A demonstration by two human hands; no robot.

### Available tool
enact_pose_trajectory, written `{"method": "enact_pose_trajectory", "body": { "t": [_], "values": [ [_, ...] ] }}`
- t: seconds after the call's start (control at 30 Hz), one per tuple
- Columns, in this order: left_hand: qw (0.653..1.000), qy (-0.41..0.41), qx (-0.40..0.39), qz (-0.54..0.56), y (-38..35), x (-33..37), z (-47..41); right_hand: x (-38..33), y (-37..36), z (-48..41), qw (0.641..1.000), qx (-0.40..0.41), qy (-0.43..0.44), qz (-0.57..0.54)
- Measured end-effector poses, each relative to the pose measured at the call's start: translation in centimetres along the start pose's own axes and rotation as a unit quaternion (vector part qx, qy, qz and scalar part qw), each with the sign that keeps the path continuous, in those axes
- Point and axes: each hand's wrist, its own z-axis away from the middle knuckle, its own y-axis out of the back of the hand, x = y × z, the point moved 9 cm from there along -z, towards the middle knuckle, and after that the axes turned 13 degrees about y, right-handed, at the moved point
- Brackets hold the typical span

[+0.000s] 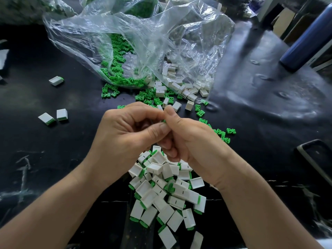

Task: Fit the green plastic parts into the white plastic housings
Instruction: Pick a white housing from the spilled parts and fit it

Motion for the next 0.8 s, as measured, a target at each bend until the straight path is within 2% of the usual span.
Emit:
{"method": "enact_pose_trajectory", "body": {
  "t": [0.2, 0.8],
  "values": [
    [1.000, 0.016, -0.006, 0.002, 0.2, -0.1, 0.0, -0.4, 0.1, 0.1, 0.999, -0.003, -0.010, -0.046],
    [0.990, 0.140, 0.004, 0.014, 1.2, -2.2, -0.5, -1.0, 0.5, 0.2, 0.996, -0.017, 0.019, 0.081]
  ]
}}
